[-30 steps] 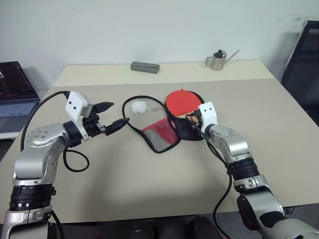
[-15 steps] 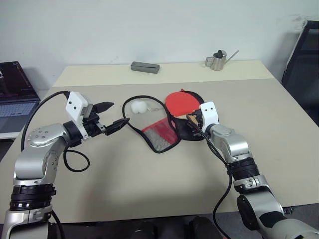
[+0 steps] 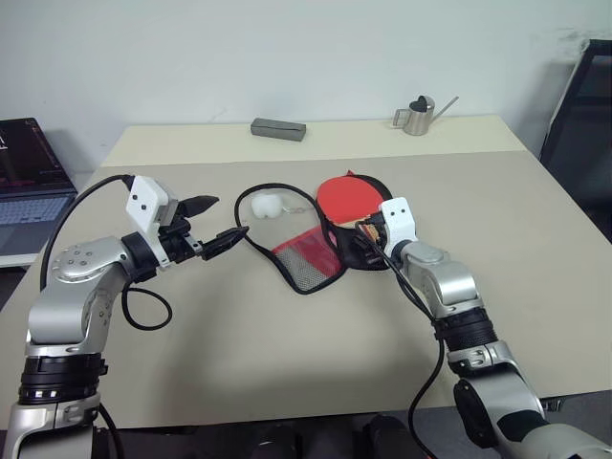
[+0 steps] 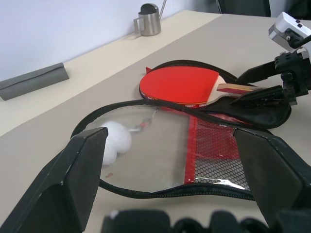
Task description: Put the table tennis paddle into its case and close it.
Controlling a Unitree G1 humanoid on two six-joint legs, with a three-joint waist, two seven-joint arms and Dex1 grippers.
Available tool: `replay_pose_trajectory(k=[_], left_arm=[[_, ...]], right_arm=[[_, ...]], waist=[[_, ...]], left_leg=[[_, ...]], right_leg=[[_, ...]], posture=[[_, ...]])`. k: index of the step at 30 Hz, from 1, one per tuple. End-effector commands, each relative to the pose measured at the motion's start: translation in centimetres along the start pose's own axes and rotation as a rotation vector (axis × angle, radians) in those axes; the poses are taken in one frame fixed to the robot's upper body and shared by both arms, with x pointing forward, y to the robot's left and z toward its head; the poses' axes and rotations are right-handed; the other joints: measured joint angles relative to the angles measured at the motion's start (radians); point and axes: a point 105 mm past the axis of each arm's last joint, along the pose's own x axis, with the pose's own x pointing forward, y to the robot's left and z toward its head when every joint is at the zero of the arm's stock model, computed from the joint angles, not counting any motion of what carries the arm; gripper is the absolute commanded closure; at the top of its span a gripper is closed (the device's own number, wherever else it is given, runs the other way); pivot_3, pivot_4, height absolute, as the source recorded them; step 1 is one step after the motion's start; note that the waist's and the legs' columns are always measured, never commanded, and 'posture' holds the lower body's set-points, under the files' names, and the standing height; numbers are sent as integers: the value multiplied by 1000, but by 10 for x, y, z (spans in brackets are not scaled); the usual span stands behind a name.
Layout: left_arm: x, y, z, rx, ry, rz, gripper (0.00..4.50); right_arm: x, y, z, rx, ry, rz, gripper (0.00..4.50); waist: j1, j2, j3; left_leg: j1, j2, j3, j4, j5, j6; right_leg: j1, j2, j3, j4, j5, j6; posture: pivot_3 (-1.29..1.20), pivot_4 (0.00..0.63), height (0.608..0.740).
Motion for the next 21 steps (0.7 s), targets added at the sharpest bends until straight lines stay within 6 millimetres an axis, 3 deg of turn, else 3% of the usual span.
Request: replay_pose_trajectory(k=[1,6,9,12,15,21], left_arm=[[-3,-1,16,50,-47,-1,0],[-3,0,16,50,-46,5,0],[-3,2,14,49,-42,20,0],[-4,10,12,49,-39,74,0],[-5,20,7,58,-27,139,0],[-8,34,-8,56,5,222,0]], right_arm=[[-2,3,8,-17,-43,12,35],[-1,2,6,-14,-40,10,35],[-7,7,20,23,-107,56,35],[-22,17,40,55,-190,152,35],[-40,21,42,15,-201,251,35],[-64,-16,28,-2,-145,251,35]], waist=[[0,0,0],[0,0,0],[0,0,0],[0,0,0],[2,0,0],[8,0,0]], left_leg=[[0,0,0,0,0,0],[0,0,0,0,0,0],[0,0,0,0,0,0],[0,0,0,0,0,0],[0,0,0,0,0,1],[0,0,-1,0,-2,3]], right_leg=[[0,0,0,0,0,0],[0,0,0,0,0,0],[0,0,0,0,0,0],[0,0,0,0,0,0],[0,0,0,0,0,0],[1,0,-1,0,0,0]], posture=[[0,150,740],[0,150,740],[0,150,740],[0,150,740],[0,150,740],[0,150,740]])
